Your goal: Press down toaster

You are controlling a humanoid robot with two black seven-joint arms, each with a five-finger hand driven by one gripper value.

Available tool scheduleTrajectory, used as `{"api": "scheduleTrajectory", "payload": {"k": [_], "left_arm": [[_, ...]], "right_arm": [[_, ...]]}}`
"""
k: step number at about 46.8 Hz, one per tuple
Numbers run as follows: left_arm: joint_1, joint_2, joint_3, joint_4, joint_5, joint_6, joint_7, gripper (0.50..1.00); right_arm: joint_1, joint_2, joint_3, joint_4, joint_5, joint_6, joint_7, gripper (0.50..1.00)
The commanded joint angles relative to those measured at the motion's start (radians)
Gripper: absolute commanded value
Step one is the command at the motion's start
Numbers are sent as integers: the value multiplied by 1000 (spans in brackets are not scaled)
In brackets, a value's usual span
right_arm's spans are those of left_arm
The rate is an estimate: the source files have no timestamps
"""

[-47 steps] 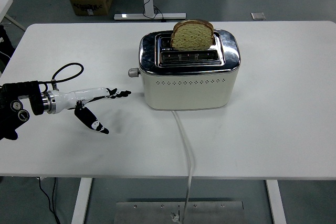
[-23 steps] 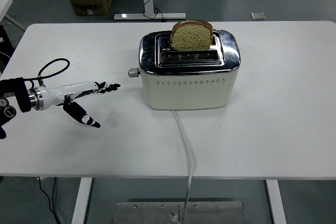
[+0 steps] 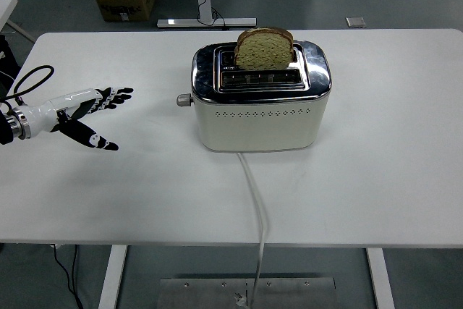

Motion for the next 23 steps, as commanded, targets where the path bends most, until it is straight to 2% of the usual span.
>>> {"api": "scheduleTrajectory", "payload": {"k": [1,17,23], "left_arm": [[0,1,-3,4,-39,1,0,1000],[-3,-5,-6,59,-274,9,-4,1000],[-20,-9,-17,116,-363,57,-3,1000]], "right_arm": [[0,0,0,0,0,0,1,998],[0,0,0,0,0,0,-1,998],[0,0,0,0,0,0,-1,998]]}}
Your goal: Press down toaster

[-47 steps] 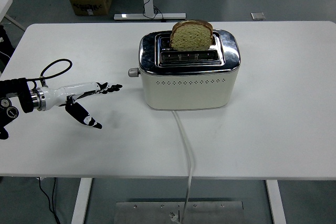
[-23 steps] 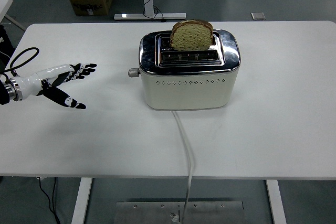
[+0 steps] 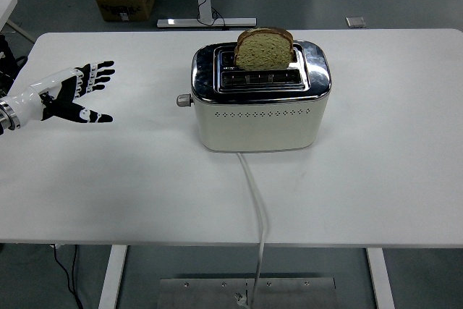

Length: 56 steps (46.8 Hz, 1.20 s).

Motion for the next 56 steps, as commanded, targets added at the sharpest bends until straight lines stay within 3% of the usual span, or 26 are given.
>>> {"api": "scheduleTrajectory", "payload": {"k": [1,17,40,48,56], "left_arm": [[-12,-2,-2,30,-54,31,-1,1000],[-50,-18,-5,62,-196,43,-1,1000],[-98,-246,-20,290,-506,74,-1,1000],[-107,-320,-95,366,-630,74,-1,1000],[-107,-361,-144,383,-646,74,-1,1000]], "right_arm": [[0,0,0,-1,0,0,-1,1000],[0,0,0,-1,0,0,0,998],[0,0,0,-1,0,0,0,998],[0,0,0,1,0,0,-1,998],[0,0,0,-1,0,0,-1,998]]}}
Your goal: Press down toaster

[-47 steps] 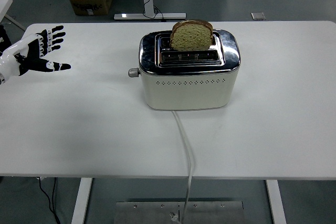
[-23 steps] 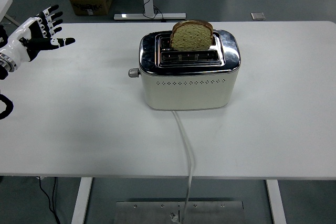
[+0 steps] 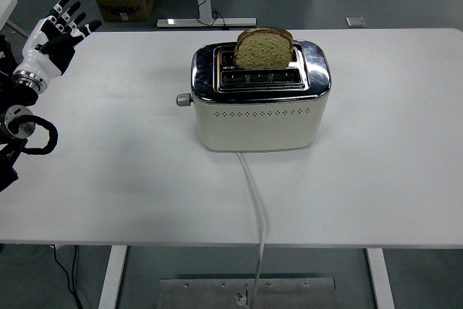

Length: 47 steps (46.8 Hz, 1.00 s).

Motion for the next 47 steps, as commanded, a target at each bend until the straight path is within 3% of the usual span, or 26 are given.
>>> {"api": "scheduleTrajectory", "payload": {"k": [1,12,33,47], "left_arm": [[0,-18,-19,1,-4,1,0,1000],[2,-97,-94,55,-27,-1,-1,1000],[3,-99,-125,137,-160,-3,-1,1000],[3,-108,-121,137,-159,-1,0,1000]], "right_arm": [[0,0,-2,-1,0,0,-1,1000],[0,0,0,1,0,0,-1,998],[5,0,-2,1,0,0,1,998],[6,0,-2,1,0,0,1,998]]}}
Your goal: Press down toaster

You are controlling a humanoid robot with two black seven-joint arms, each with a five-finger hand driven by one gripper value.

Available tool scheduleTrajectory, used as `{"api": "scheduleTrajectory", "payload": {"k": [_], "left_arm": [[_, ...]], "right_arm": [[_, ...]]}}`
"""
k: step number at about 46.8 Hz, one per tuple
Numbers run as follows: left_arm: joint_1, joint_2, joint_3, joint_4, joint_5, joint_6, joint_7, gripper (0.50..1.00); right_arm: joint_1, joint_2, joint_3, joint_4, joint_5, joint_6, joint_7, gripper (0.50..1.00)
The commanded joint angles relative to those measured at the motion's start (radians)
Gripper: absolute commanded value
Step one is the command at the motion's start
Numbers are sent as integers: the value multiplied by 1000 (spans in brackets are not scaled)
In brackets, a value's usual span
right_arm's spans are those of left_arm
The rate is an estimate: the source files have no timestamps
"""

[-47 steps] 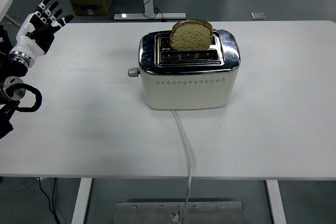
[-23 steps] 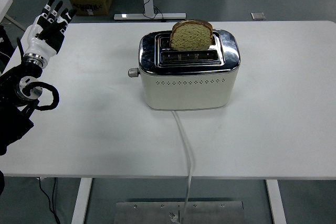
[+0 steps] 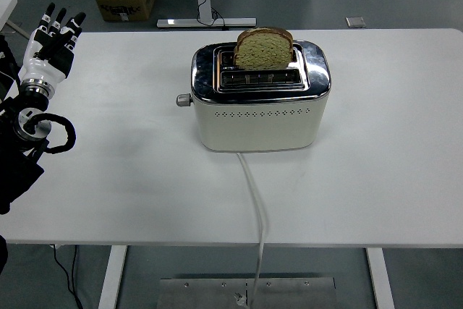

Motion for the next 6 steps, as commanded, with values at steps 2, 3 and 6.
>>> {"api": "scheduleTrajectory", "payload": {"k": [2,3,6], "left_arm": [[0,-2,3,0,3,1,2,1000],[0,-2,3,0,4,1,2,1000],[0,-2,5,0,4,1,3,1000]], "right_arm": [[1,0,0,0,0,0,0,1000],[1,0,1,0,0,0,0,1000],[1,0,1,0,0,0,0,1000]]}}
